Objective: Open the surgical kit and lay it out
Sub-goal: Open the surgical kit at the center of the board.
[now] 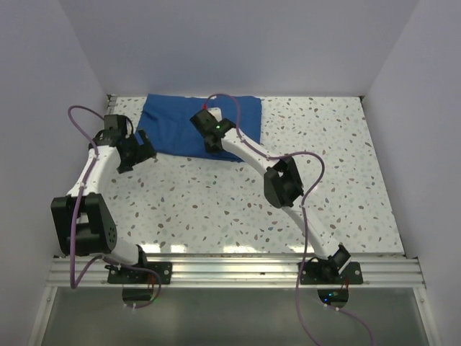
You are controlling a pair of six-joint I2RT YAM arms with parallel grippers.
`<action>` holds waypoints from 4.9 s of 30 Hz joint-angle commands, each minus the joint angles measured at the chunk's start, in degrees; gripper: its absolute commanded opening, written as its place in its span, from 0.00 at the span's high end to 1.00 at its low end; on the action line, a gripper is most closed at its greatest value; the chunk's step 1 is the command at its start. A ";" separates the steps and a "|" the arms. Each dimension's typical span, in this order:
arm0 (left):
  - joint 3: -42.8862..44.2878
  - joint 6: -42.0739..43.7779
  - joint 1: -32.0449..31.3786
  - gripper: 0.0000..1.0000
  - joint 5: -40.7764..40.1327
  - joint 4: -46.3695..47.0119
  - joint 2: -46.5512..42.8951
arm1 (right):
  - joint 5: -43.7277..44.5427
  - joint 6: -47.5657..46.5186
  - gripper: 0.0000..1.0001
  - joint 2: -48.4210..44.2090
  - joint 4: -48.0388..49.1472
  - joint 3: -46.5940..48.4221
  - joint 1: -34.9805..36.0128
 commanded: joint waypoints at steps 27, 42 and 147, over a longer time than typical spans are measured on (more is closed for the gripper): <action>4.71 -1.35 -11.75 0.04 -0.46 3.13 6.20 | 11.33 4.22 0.01 -48.79 -0.90 -50.72 -33.13; -6.36 -0.30 -12.37 0.04 -0.90 4.45 -2.85 | 5.37 -0.97 0.02 -30.88 9.56 -26.56 -34.10; 1.37 4.63 -11.58 0.01 -2.22 7.35 -5.40 | -17.41 3.51 1.00 -58.34 12.67 -62.11 -21.79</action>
